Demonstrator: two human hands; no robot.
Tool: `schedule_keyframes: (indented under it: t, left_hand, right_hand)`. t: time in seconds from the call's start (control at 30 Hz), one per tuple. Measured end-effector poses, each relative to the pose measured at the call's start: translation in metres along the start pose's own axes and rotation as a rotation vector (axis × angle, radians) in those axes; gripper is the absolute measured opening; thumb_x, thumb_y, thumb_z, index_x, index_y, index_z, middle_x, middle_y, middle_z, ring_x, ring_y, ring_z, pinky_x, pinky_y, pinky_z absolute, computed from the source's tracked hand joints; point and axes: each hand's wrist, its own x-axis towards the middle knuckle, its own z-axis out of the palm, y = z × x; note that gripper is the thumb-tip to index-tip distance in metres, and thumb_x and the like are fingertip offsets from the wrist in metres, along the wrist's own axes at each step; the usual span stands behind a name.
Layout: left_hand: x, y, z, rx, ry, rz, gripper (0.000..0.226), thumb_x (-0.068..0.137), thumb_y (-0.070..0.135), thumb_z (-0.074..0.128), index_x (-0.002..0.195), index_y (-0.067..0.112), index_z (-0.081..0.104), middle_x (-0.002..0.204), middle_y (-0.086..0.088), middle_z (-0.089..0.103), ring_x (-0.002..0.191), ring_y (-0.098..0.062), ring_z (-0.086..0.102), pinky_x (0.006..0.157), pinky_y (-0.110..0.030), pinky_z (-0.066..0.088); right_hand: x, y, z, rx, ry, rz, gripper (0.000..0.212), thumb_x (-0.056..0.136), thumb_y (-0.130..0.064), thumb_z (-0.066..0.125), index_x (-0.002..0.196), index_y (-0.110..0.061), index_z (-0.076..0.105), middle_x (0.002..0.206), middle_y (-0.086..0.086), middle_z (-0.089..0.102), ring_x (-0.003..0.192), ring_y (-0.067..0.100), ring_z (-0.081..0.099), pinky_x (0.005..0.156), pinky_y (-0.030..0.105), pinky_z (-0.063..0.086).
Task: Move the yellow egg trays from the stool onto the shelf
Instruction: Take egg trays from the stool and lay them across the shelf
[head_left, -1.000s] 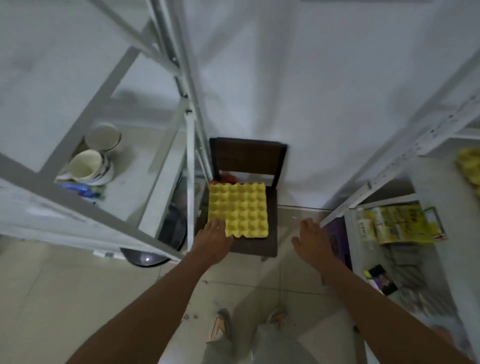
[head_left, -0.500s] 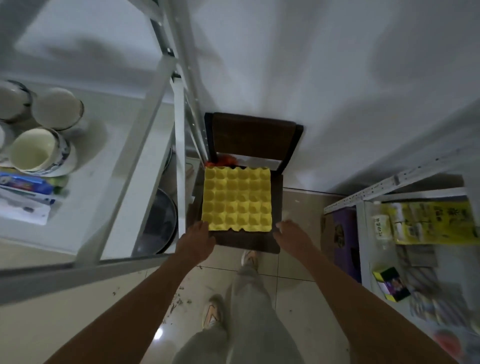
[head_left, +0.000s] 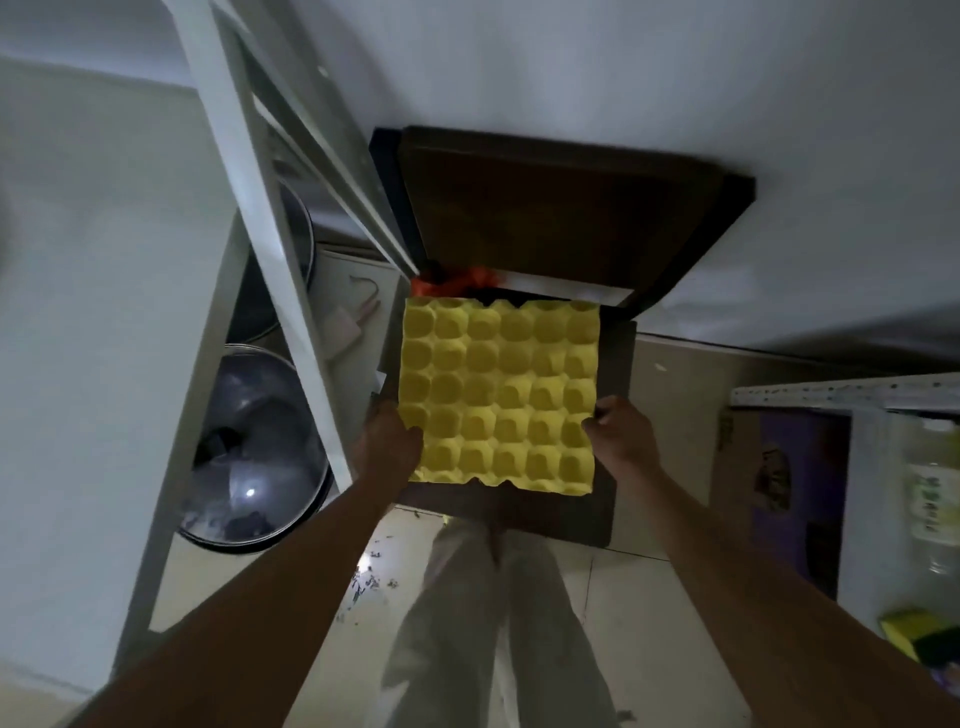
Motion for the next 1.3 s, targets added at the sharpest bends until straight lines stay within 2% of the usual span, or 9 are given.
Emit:
schedule_keyframes:
  t: [0.1, 0.2, 0.27, 0.53, 0.67, 0.83, 0.97, 1.1, 1.3]
  left_hand:
    - [0.022, -0.007, 0.014, 0.043, 0.053, -0.035, 0.033, 0.087, 0.013, 0.062, 0.119, 0.006, 0.063, 0.118, -0.018, 0.063, 0.105, -0.037, 0.063, 0.076, -0.034, 0.043]
    - [0.029, -0.015, 0.021, 0.056, 0.190, -0.046, 0.011, 0.087, 0.013, 0.059, 0.095, 0.013, 0.067, 0.096, -0.012, 0.068, 0.084, -0.034, 0.066, 0.066, -0.036, 0.047]
    - [0.030, -0.015, 0.021, 0.091, 0.271, -0.057, 0.016, 0.092, 0.016, 0.050, 0.082, 0.020, 0.061, 0.082, -0.004, 0.063, 0.070, -0.026, 0.057, 0.062, -0.035, 0.042]
    - [0.031, -0.017, 0.008, 0.160, 0.165, -0.002, 0.016, 0.094, 0.012, 0.044, 0.102, 0.011, 0.059, 0.095, -0.017, 0.069, 0.090, -0.042, 0.068, 0.070, -0.044, 0.053]
    - [0.026, -0.013, -0.001, 0.217, 0.158, 0.081, 0.026, 0.094, 0.013, 0.045, 0.119, 0.014, 0.053, 0.098, -0.018, 0.070, 0.092, -0.043, 0.068, 0.070, -0.042, 0.048]
    - [0.002, -0.001, -0.025, 0.214, 0.180, 0.065, 0.015, 0.096, 0.012, 0.043, 0.110, 0.015, 0.046, 0.093, -0.016, 0.066, 0.079, -0.035, 0.060, 0.065, -0.041, 0.045]
    - [-0.036, 0.013, -0.057, 0.196, 0.170, 0.112, 0.019, 0.094, 0.017, 0.044, 0.114, 0.015, 0.046, 0.097, -0.015, 0.066, 0.092, -0.042, 0.067, 0.066, -0.041, 0.044]
    - [-0.077, 0.030, -0.076, 0.113, 0.096, 0.197, 0.026, 0.091, 0.024, 0.054, 0.115, 0.017, 0.046, 0.094, -0.008, 0.061, 0.085, -0.035, 0.063, 0.069, -0.040, 0.047]
    - [-0.140, 0.090, -0.076, 0.079, -0.142, 0.500, 0.020, 0.092, 0.037, 0.065, 0.079, 0.023, 0.058, 0.073, -0.002, 0.065, 0.070, -0.027, 0.064, 0.071, -0.041, 0.056]
  right_hand:
    - [0.015, 0.002, 0.011, -0.021, 0.066, 0.058, 0.016, 0.086, -0.023, 0.064, 0.101, -0.021, 0.062, 0.102, 0.004, 0.072, 0.097, 0.029, 0.068, 0.070, 0.032, 0.048]
    - [0.018, 0.004, 0.019, -0.095, 0.136, 0.048, 0.008, 0.086, -0.025, 0.065, 0.092, -0.025, 0.060, 0.090, 0.001, 0.067, 0.090, 0.028, 0.067, 0.066, 0.033, 0.049]
    - [0.019, 0.006, 0.021, -0.143, 0.186, 0.022, 0.005, 0.086, -0.024, 0.064, 0.088, -0.026, 0.060, 0.083, -0.002, 0.062, 0.087, 0.029, 0.068, 0.064, 0.031, 0.046]
    - [0.015, 0.012, 0.005, -0.229, 0.105, -0.082, 0.011, 0.088, -0.025, 0.066, 0.091, -0.021, 0.057, 0.090, 0.006, 0.070, 0.087, 0.030, 0.068, 0.067, 0.033, 0.051]
    - [0.012, 0.008, -0.002, -0.202, 0.090, -0.091, 0.013, 0.088, -0.022, 0.065, 0.091, -0.021, 0.052, 0.087, 0.005, 0.067, 0.081, 0.029, 0.067, 0.066, 0.035, 0.053]
    - [-0.012, 0.002, -0.017, -0.075, 0.117, -0.078, 0.018, 0.086, -0.020, 0.065, 0.093, -0.019, 0.049, 0.084, 0.004, 0.065, 0.077, 0.028, 0.064, 0.066, 0.037, 0.053]
    - [-0.058, 0.005, -0.043, 0.094, 0.064, -0.044, 0.024, 0.082, -0.017, 0.065, 0.095, -0.015, 0.046, 0.077, -0.001, 0.056, 0.076, 0.026, 0.061, 0.060, 0.036, 0.047]
    - [-0.127, 0.030, -0.069, 0.306, 0.096, -0.040, 0.028, 0.078, -0.009, 0.066, 0.094, -0.016, 0.045, 0.080, -0.004, 0.054, 0.079, 0.027, 0.058, 0.059, 0.033, 0.040]
    - [-0.255, 0.105, -0.104, 0.480, 0.346, 0.042, 0.020, 0.087, 0.000, 0.060, 0.099, -0.010, 0.048, 0.078, -0.004, 0.056, 0.069, 0.019, 0.059, 0.059, 0.039, 0.044]
